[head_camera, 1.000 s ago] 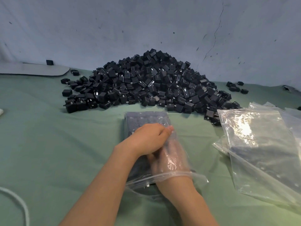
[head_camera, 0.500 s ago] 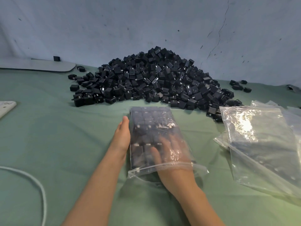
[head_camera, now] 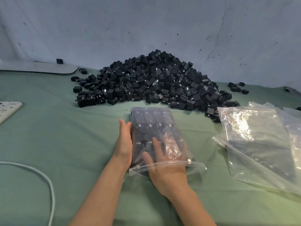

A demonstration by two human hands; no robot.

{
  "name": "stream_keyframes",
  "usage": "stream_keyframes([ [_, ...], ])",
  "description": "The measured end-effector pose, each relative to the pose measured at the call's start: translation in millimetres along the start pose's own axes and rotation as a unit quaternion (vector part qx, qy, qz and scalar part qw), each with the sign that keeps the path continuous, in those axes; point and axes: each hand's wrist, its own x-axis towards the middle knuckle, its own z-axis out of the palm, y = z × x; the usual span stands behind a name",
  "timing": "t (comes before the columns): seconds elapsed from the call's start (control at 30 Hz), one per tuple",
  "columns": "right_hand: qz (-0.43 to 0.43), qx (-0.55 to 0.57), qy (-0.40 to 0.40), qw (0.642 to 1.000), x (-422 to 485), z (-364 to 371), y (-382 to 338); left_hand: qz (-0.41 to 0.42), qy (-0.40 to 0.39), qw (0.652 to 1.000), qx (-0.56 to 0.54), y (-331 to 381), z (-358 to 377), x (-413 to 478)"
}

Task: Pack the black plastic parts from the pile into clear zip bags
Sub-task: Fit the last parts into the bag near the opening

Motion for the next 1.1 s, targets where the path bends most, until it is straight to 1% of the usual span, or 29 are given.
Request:
stream_keyframes([
  [0.07, -0.004, 0.013, 0.006, 1.0, -1.4, -2.7, -2.4, 0.003, -0.005, 1.0, -0.006, -2.5, -1.5, 1.1],
  [0.17, -0.032, 0.054, 0.07, 0.996, -8.4, -8.4, -2.3, 0.002, 0.015, 1.0, -0.027, -2.4, -4.1, 3.0],
  [0.2, -0.045, 0.071, 0.079, 0.993, -13.1, -10.8, -2.5, -0.003, 0.021, 0.999, -0.033, -2.1, -4.5, 3.7],
  [0.27, -0.075, 0.067, 0.081, 0.992, -28.9, -14.3, -3.0, 0.003, 0.022, 0.999, -0.024, -2.8, -5.2, 4.6],
  [0.33, -0.123, 0.045, 0.118, 0.984, -47.8, -17.8, -0.7, 0.0, 0.017, 1.0, -0.001, -4.2, -3.6, 4.7],
  [0.37, -0.15, 0.059, 0.144, 0.976, -56.0, -19.0, 3.0, -0.006, 0.018, 1.0, 0.014, -4.5, -2.2, 3.9],
  [0.43, -0.179, 0.173, 0.163, 0.955, -63.8, -34.0, 11.9, -0.004, 0.039, 0.996, 0.08, -5.4, -1.6, 2.4],
  [0.5, -0.13, 0.281, 0.179, 0.934, -57.4, -54.9, 17.7, 0.017, 0.057, 0.984, 0.169, -3.2, -0.1, -2.3],
  [0.53, -0.104, 0.309, 0.207, 0.922, -49.4, -60.1, 21.3, 0.03, 0.057, 0.973, 0.22, -3.7, 0.1, -3.9],
  [0.57, -0.077, 0.303, 0.242, 0.919, -38.7, -62.3, 26.0, 0.039, 0.055, 0.958, 0.277, -3.6, 0.8, -7.6],
  [0.6, -0.048, 0.279, 0.252, 0.925, -25.4, -61.7, 30.1, 0.05, 0.053, 0.941, 0.331, -4.7, 0.0, -9.6],
  [0.63, -0.008, 0.247, 0.221, 0.943, -13.2, -59.6, 32.8, 0.059, 0.051, 0.925, 0.372, -4.6, 0.0, -12.2],
  [0.67, 0.029, 0.211, 0.166, 0.963, -2.8, -53.7, 36.9, 0.064, 0.05, 0.915, 0.394, -4.5, -1.0, -14.1],
  [0.7, 0.052, 0.187, 0.104, 0.976, 4.8, -46.4, 41.1, 0.062, 0.049, 0.91, 0.406, -4.4, -2.4, -15.1],
  [0.73, 0.063, 0.176, 0.064, 0.98, 8.8, -40.5, 43.9, 0.059, 0.049, 0.908, 0.412, -4.5, -4.4, -15.7],
  [0.77, 0.068, 0.176, 0.053, 0.981, 11.2, -35.6, 46.1, 0.049, 0.046, 0.908, 0.413, -3.2, -5.9, -17.2],
  [0.9, 0.102, 0.221, 0.082, 0.967, 12.4, -29.4, 52.7, 0.002, 0.026, 0.932, 0.361, -1.2, -10.3, -24.0],
  [0.97, 0.113, 0.227, 0.093, 0.963, 11.7, -28.7, 52.4, 0.001, 0.011, 0.938, 0.347, -2.3, -8.2, -28.9],
  [1.1, 0.097, 0.182, 0.116, 0.972, 8.1, -25.8, 42.8, 0.034, 0.008, 0.931, 0.363, -1.4, -3.8, -34.2],
])
